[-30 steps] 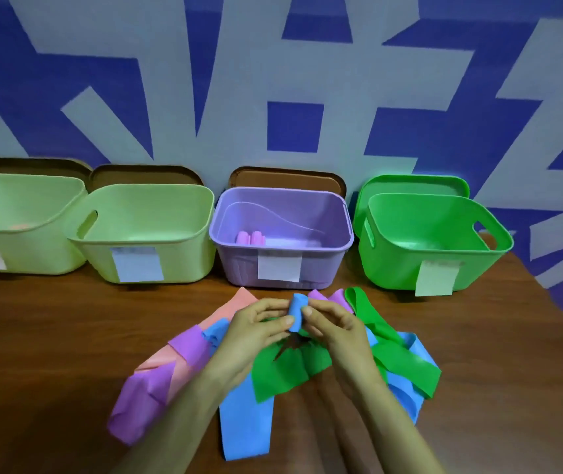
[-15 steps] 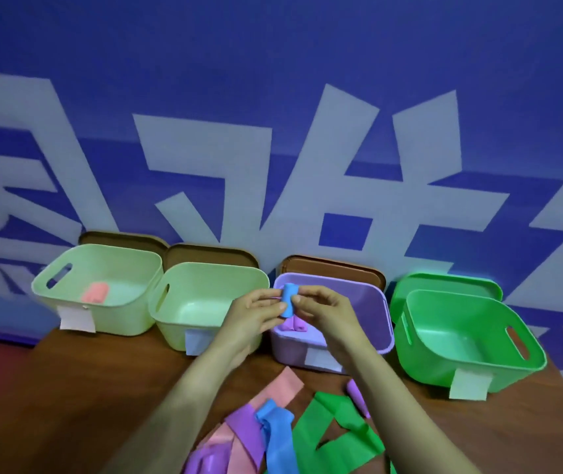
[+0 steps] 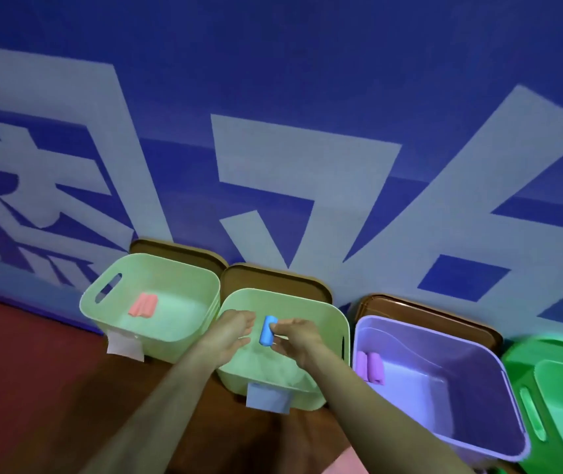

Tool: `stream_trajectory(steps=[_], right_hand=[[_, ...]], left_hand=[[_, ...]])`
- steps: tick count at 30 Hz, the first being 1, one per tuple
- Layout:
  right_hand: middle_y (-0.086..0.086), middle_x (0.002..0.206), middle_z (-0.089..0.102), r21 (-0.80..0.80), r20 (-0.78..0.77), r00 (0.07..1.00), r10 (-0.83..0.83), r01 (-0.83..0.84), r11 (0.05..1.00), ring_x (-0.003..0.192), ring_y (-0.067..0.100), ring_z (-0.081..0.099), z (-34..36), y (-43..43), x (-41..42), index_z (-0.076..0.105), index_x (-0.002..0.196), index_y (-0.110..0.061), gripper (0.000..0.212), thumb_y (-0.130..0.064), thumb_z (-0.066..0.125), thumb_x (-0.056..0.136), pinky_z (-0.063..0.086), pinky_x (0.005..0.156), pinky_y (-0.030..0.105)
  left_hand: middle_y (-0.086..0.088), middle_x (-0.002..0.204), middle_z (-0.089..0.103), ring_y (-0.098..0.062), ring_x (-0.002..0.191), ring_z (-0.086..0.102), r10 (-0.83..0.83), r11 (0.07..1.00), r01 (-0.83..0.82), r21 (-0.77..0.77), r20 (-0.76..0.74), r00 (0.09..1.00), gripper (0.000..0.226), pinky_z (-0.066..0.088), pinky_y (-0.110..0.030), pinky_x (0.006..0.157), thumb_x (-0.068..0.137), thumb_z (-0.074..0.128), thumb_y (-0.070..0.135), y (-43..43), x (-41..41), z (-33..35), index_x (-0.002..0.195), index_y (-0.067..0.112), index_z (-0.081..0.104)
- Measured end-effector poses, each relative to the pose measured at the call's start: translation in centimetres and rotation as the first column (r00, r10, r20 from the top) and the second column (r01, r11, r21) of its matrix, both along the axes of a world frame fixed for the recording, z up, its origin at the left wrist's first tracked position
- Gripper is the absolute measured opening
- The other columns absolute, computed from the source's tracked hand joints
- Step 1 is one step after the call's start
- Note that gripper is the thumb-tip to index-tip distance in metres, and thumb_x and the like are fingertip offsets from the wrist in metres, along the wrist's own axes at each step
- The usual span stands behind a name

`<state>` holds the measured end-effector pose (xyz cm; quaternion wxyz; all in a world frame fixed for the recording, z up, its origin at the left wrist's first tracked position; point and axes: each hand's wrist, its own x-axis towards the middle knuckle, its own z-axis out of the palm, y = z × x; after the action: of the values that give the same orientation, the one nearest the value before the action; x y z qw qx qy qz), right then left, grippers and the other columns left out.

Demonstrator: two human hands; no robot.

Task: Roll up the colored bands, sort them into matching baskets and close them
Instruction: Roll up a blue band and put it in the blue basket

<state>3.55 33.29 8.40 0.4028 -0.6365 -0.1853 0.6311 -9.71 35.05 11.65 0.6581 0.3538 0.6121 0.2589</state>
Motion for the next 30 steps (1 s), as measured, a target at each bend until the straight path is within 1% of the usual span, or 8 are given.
stream_trajectory(steps=[2,6,10,13,19,22,25,30], right_hand=[[0.012,0.077,0.057,-0.068,0.055,0.998,0.030,-0.026,0.997,0.064,0.021,0.056,-2.4,1.4,-0.9,0.052,0.074,-0.007,0.019,0.004,0.064,0.085,0.053,0.064,0.031],[0.014,0.075,0.058,-0.169,0.126,0.989,0.075,-0.053,0.984,0.064,0.026,0.057,-5.8,3.6,-2.1,0.056,0.072,-0.002,0.017,0.003,0.068,0.082,0.055,0.073,0.037],[0.018,0.078,0.063,-0.215,0.182,0.974,0.133,-0.093,0.972,0.063,0.027,0.061,-7.6,5.3,-2.9,0.058,0.072,-0.001,0.016,-0.001,0.072,0.080,0.058,0.078,0.041],[0.015,0.073,0.063,-0.233,0.225,0.961,0.162,-0.108,0.967,0.059,0.025,0.060,-8.3,5.8,-3.4,0.063,0.076,0.001,0.013,-0.005,0.073,0.080,0.058,0.080,0.040],[0.015,0.082,0.066,-0.233,0.284,0.942,0.181,-0.115,0.966,0.061,0.024,0.063,-8.8,6.2,-4.1,0.062,0.075,-0.003,0.015,-0.011,0.072,0.081,0.059,0.078,0.037],[0.015,0.084,0.066,-0.221,0.299,0.938,0.175,-0.110,0.969,0.070,0.026,0.066,-9.0,6.2,-4.1,0.064,0.084,-0.001,0.015,-0.013,0.073,0.082,0.059,0.077,0.036],[0.015,0.086,0.065,-0.221,0.293,0.939,0.179,-0.116,0.968,0.071,0.027,0.065,-9.0,6.3,-4.2,0.064,0.085,-0.002,0.014,-0.013,0.072,0.082,0.059,0.077,0.036],[0.015,0.084,0.065,-0.236,0.280,0.942,0.182,-0.117,0.965,0.066,0.025,0.063,-9.0,6.6,-4.1,0.062,0.079,-0.003,0.014,-0.013,0.072,0.081,0.058,0.071,0.033]], left_hand=[[-0.013,0.122,0.047,-0.025,0.113,0.045,0.008,0.998,-0.010,-0.058,-0.036,0.999,0.031,0.035,-0.036,0.102,0.098,0.047,0.015,1.2,0.3,-1.6,0.126,0.002,0.050],[-0.016,0.137,0.044,-0.031,0.126,0.041,0.019,0.990,-0.035,-0.133,-0.120,0.993,0.037,0.035,-0.038,0.100,0.097,0.047,0.018,3.3,1.1,-3.5,0.131,0.003,0.048],[-0.012,0.100,0.053,-0.020,0.080,0.052,0.020,0.971,-0.045,-0.236,-0.107,0.994,0.017,0.038,-0.029,0.067,0.097,0.043,0.017,4.3,1.2,-4.0,0.107,0.005,0.048],[-0.013,0.106,0.051,-0.018,0.072,0.049,0.024,0.966,-0.057,-0.252,-0.134,0.991,0.017,0.034,-0.029,0.058,0.096,0.043,0.017,4.7,1.1,-4.9,0.105,0.004,0.048],[-0.013,0.112,0.050,-0.024,0.096,0.049,0.063,0.954,-0.099,-0.282,-0.132,0.989,0.022,0.033,-0.032,0.081,0.097,0.043,0.019,5.0,0.8,-5.3,0.107,0.000,0.049],[-0.013,0.114,0.050,-0.025,0.101,0.048,0.061,0.954,-0.094,-0.283,-0.124,0.990,0.023,0.034,-0.033,0.083,0.097,0.043,0.019,5.1,0.7,-5.4,0.108,0.001,0.050],[-0.014,0.111,0.053,-0.025,0.094,0.051,0.058,0.961,-0.090,-0.261,-0.126,0.990,0.022,0.039,-0.033,0.077,0.096,0.045,0.019,5.1,0.9,-5.3,0.107,0.002,0.051],[-0.005,0.080,0.051,-0.015,0.067,0.048,0.073,0.973,-0.104,-0.206,-0.151,0.986,0.015,0.034,-0.027,0.053,0.097,0.042,0.014,5.0,1.6,-5.4,0.101,0.003,0.050]])
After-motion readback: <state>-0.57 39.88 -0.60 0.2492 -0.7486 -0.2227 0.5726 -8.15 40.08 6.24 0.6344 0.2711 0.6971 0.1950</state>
